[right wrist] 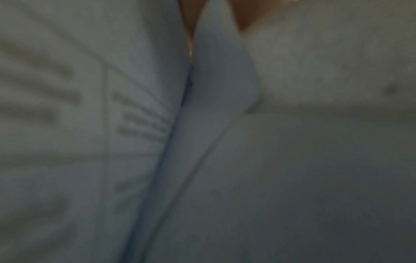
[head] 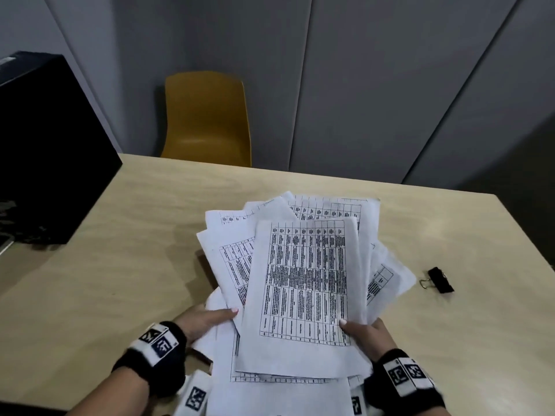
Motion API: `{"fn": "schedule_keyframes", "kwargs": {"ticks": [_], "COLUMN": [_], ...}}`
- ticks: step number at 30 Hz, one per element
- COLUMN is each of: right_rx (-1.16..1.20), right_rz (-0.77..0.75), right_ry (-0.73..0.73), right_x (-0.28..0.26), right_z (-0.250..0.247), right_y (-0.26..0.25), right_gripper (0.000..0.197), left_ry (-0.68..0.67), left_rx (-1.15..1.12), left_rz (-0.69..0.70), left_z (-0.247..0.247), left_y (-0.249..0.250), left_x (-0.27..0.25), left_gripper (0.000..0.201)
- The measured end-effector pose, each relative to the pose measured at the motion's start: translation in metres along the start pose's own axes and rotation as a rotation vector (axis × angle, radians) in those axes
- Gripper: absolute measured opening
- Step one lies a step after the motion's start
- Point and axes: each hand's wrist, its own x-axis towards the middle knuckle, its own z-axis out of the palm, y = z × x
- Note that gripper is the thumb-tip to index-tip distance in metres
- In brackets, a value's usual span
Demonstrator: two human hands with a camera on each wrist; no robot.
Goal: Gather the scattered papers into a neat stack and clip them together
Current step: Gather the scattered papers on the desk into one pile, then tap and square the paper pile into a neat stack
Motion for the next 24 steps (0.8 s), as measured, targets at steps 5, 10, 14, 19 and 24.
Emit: {"fn": "schedule_keyframes", "kwargs": {"ticks": [5, 10, 14, 19, 24], "right_rx": [-0.022, -0.035, -0.08, 0.134, 0.13], "right_rz": [0.019, 0.053, -0.002, -0.026, -0.01], "right_ry": [-0.052, -0.118, -0.082, -0.198, -0.312], "right_x": [-0.001, -0.004, -0.01, -0.016, -0.01], "right_z": [0.006, 0.02, 0.031, 0.018, 0.018], "right_y": [0.003, 0.003, 0.003, -0.009, 0.001], "right_gripper": [0.038, 0.044, 0.049, 0.09, 0.07], "left_ry": [0.018, 0.076, 0.132, 0.108, 0.021], "left_rx": [0.065, 0.04, 0.027, -0.054, -0.111], "left_rz": [-0.044, 0.007, 0.15, 0.264, 0.246], "left_z": [-0.018, -0.031, -0.014, -0.026, -0.023], "left_y": [0.018, -0.015, -0.004, 0.002, 0.003], "left_x": [0.0, 0.032, 0.003, -0.018, -0.022], "left_gripper": [0.042, 0.097, 0.062, 0.091, 0.102]}}
